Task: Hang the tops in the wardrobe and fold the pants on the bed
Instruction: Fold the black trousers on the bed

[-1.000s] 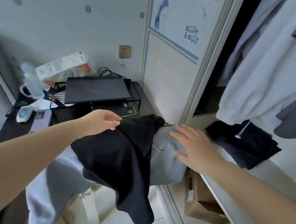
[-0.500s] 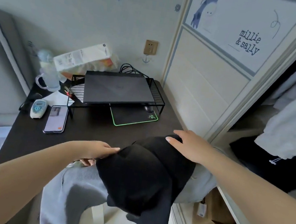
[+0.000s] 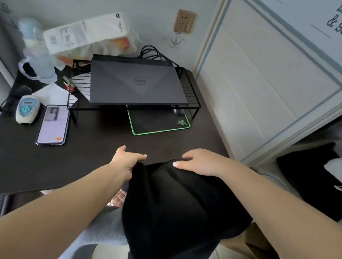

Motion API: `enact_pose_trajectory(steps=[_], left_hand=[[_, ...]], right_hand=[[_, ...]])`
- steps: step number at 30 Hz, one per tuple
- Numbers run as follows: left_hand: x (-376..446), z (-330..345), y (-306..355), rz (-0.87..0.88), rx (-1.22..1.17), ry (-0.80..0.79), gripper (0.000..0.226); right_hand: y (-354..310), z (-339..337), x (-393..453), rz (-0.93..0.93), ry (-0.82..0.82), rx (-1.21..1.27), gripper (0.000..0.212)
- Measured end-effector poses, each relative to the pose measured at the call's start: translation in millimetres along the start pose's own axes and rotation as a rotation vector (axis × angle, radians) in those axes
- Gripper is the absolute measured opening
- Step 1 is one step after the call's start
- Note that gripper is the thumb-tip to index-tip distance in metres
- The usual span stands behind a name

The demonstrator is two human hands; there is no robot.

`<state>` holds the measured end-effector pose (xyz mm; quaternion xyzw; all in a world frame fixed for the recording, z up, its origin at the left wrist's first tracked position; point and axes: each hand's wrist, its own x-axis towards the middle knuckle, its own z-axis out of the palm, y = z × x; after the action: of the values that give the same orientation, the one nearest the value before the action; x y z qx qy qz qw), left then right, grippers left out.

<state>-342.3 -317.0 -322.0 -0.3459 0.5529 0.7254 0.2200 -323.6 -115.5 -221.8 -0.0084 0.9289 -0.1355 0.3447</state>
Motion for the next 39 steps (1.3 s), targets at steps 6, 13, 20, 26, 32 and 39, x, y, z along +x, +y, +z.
enact_pose_trajectory(steps=[6,13,20,26,32,39], left_hand=[[-11.7,-7.5,23.2,-0.019,-0.192,-0.097,0.075],[-97.3,-10.5,64.1,0.275,-0.269,-0.545,0.050],[-217.4,10.7,41.9,0.498,-0.061,-0.742,0.043],[-292.3,15.2,-4.5,0.676,0.262,-0.655,0.041],[-357.7,5.9,-40.4,0.766,0.338,-0.661,0.026],[-419.1,-65.8,-26.6,1.242,0.314,-0.005,0.035]], right_hand=[[-6.2,1.7,7.1,-0.154,0.059,0.236,0.048],[-20.9,-15.6,-28.8,-0.218,0.225,0.660,0.030],[-29.8,-20.3,-96.3,-0.472,-0.175,1.200,0.079],[-36.4,1.0,-165.5,-0.585,0.135,1.040,0.024],[-36.5,16.1,-220.3,-0.697,0.207,1.210,0.014],[-57.6,3.9,-277.8,-0.899,-0.069,1.255,0.041]])
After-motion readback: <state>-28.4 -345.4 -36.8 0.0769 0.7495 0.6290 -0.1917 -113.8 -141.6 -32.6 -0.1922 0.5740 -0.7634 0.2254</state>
